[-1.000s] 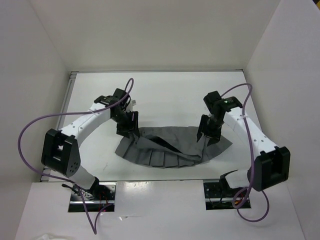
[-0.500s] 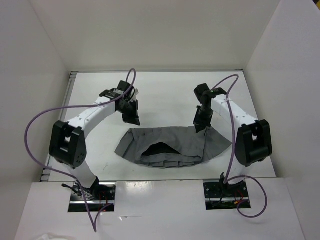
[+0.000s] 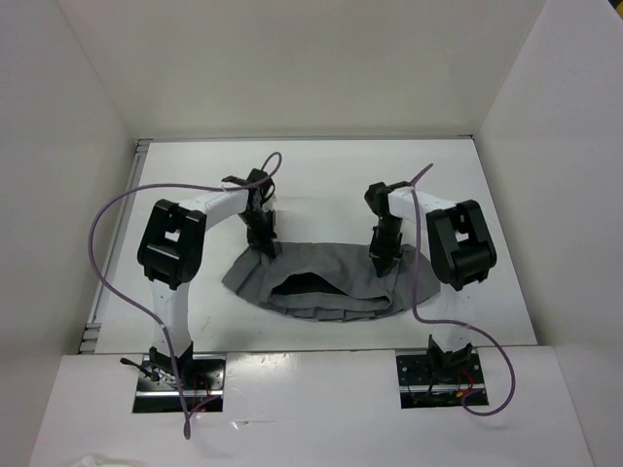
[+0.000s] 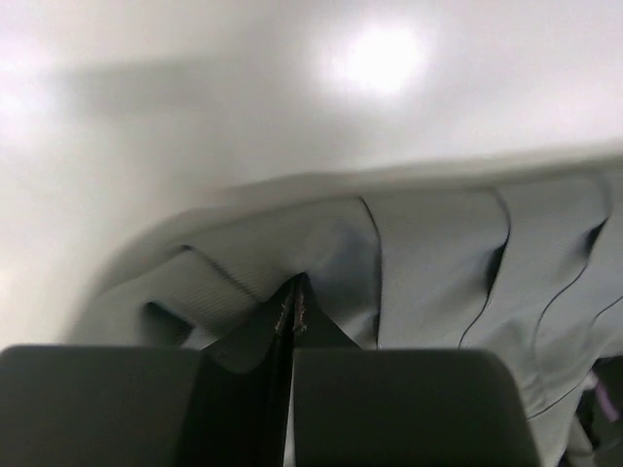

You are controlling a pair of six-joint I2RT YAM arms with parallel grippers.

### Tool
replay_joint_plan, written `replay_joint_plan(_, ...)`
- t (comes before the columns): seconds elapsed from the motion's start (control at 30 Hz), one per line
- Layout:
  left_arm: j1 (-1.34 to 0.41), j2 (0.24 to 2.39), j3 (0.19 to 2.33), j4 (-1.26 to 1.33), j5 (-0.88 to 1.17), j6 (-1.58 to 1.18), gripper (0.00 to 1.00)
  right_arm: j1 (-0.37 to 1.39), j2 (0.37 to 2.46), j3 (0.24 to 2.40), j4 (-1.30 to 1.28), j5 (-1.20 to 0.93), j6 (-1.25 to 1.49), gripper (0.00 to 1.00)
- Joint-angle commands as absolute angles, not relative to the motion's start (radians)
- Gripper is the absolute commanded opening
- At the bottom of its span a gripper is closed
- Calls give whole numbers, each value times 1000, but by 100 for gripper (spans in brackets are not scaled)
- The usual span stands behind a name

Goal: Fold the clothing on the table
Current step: Fold the skirt

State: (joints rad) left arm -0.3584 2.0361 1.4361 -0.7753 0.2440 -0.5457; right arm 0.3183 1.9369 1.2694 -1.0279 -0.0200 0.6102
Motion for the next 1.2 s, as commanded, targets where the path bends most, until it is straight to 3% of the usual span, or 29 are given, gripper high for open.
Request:
replay_joint_plan(0.0,-293,2103,1552,-749,157,-514,0,315,2024,1397,-960,18,586,0)
replay_joint_plan(0.23,-247,2156,1772,-764,187,-474,4,270,2088,1629,-943,60,542,6)
replay_joint_plan(0.27,-236,2131,1772,-764,204,-474,14,270,2073,1641,-943,60,529,11)
replay_joint_plan(0.3,-236,2102,1750,-752,244,-474,49,270,2034,1652,-930,70,529,18)
replay_joint_plan(0.33,-226,2041,1731,-718,268,-485,58,270,2016,1652,-919,71,517,20)
replay_joint_plan(0.4,-212,1975,1688,-683,317,-515,65,270,1967,1661,-919,54,506,27)
replay_joint_plan(0.73,-175,1987,1552,-606,371,-598,65,279,1940,1614,-865,21,488,34)
replay_joint_plan(1.17,-213,2005,1511,-627,264,-598,63,279,1993,1666,-885,78,469,37)
